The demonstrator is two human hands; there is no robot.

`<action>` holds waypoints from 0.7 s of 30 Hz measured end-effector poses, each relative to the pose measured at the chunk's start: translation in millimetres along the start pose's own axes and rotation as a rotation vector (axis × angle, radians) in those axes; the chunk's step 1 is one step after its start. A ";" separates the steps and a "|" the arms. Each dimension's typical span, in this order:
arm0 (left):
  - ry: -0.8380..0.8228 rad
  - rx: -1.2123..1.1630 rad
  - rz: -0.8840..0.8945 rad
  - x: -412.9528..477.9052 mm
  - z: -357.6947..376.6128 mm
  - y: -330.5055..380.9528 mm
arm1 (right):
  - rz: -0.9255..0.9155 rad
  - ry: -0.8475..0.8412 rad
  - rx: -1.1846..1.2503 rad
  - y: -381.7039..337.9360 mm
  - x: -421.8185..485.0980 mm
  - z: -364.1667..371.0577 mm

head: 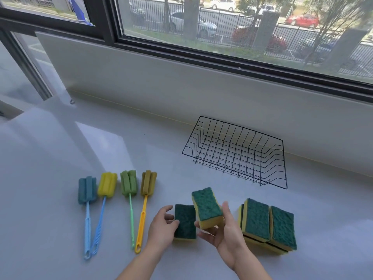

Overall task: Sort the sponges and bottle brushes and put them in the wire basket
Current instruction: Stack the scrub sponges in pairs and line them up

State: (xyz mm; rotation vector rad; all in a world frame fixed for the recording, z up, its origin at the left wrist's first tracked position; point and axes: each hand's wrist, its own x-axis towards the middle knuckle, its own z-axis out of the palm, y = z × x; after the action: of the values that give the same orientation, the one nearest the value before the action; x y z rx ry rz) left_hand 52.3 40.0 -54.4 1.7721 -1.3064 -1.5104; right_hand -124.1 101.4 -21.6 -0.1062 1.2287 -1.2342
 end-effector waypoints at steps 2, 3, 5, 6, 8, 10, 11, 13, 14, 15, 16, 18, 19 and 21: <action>-0.008 -0.036 -0.016 1.1 -0.1 0.9 | -0.020 -0.026 -0.120 1.9 -1.7 4.9; -0.006 -0.060 -0.029 1.8 0.4 0.8 | -0.039 -0.022 -0.178 3.6 -1.5 6.3; -0.010 -0.104 -0.052 2.5 0.3 0.1 | -0.072 0.007 -0.266 7.1 -2.3 9.9; -0.011 -0.117 -0.056 2.7 0.0 -0.7 | -0.092 0.027 -0.317 9.4 -2.9 11.3; -0.013 -0.135 -0.058 2.1 -1.0 -2.5 | -0.128 0.081 -0.436 15.1 -4.0 13.2; -0.023 -0.155 -0.055 1.8 -2.0 -5.3 | -0.158 0.112 -0.526 20.6 -6.1 16.7; -0.027 -0.165 -0.054 1.6 -2.4 -6.4 | -0.166 0.116 -0.563 23.1 -7.3 18.7; -0.041 -0.183 -0.047 1.1 -3.2 -7.7 | -0.177 0.101 -0.619 27.6 -7.2 23.2; -0.049 -0.187 -0.041 0.9 -3.5 -7.6 | -0.189 0.094 -0.645 29.8 -6.1 24.6; -0.055 -0.188 -0.035 0.9 -3.5 -7.0 | -0.202 0.091 -0.672 31.1 -5.5 25.8; -0.058 -0.189 -0.031 1.2 -3.6 -6.9 | -0.212 0.092 -0.700 31.9 -4.8 26.6; -0.065 -0.187 -0.025 1.7 -4.0 -6.9 | -0.231 0.098 -0.716 32.6 -4.4 26.6; -0.068 -0.186 -0.025 1.6 -4.5 -6.7 | -0.241 0.101 -0.700 32.7 -4.3 26.3; -0.077 -0.200 -0.035 0.4 -4.9 -6.0 | -0.249 0.102 -0.668 33.7 -3.3 24.9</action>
State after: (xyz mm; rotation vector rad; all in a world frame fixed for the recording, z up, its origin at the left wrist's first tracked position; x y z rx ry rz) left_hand 58.9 41.2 -58.1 1.6328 -1.1211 -1.6802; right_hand -83.3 104.6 -30.9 -0.7091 1.7178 -0.9972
